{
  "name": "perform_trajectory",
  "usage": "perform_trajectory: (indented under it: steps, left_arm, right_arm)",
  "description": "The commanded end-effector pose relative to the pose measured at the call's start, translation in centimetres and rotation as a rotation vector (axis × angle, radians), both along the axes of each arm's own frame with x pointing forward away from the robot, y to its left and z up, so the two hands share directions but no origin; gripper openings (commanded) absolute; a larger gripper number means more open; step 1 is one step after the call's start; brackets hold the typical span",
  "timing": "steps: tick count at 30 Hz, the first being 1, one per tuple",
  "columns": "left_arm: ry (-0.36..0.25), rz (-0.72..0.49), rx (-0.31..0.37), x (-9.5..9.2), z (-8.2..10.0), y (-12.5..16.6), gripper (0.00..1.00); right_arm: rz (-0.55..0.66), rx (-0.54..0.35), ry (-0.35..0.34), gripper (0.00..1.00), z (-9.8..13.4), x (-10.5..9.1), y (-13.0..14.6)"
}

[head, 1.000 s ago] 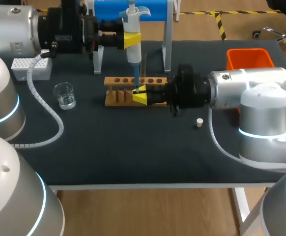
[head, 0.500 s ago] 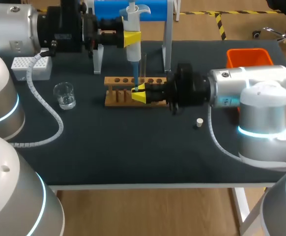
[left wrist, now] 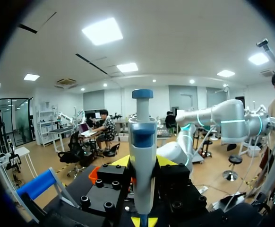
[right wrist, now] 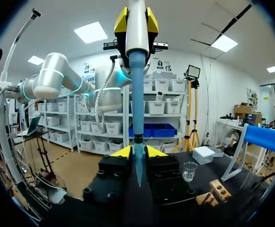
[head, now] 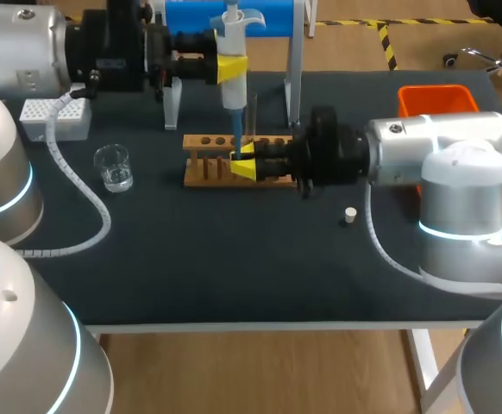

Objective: Invert the test tube, pick up the pipette, mount the tip to pipette, aspirate from beaker and dispense into the tube, eject the tip, return the pipette, and cap with the stopper.

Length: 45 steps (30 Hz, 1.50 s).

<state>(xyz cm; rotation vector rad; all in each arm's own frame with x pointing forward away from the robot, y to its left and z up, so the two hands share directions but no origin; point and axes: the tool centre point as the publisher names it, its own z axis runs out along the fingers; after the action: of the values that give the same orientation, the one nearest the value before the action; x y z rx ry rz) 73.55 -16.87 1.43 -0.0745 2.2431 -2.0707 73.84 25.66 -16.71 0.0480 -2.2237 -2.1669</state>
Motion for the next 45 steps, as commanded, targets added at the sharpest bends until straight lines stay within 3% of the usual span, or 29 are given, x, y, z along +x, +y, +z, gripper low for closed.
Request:
perform_trajectory:
  steps: [1, 16, 25, 45]
  left_arm:
    - [-0.002, -0.002, -0.005, 0.0, -0.3, 0.0, 0.0]
    - [-0.002, -0.002, -0.005, 0.0, -0.3, 0.0, 0.0]
    - [-0.002, -0.002, -0.005, 0.0, -0.3, 0.0, 0.0]
    - [-0.002, -0.002, -0.005, 0.0, -0.3, 0.0, 0.0]
  right_arm:
    - [0.014, -0.016, -0.002, 1.0, -0.7, 0.1, -0.1]
    - [0.016, -0.084, 0.007, 1.0, -5.5, 0.1, -2.0]
    - [-0.023, -0.121, 0.017, 1.0, -6.0, -0.1, -4.4]
    - [-0.023, -0.121, 0.017, 1.0, -6.0, -0.1, -4.4]
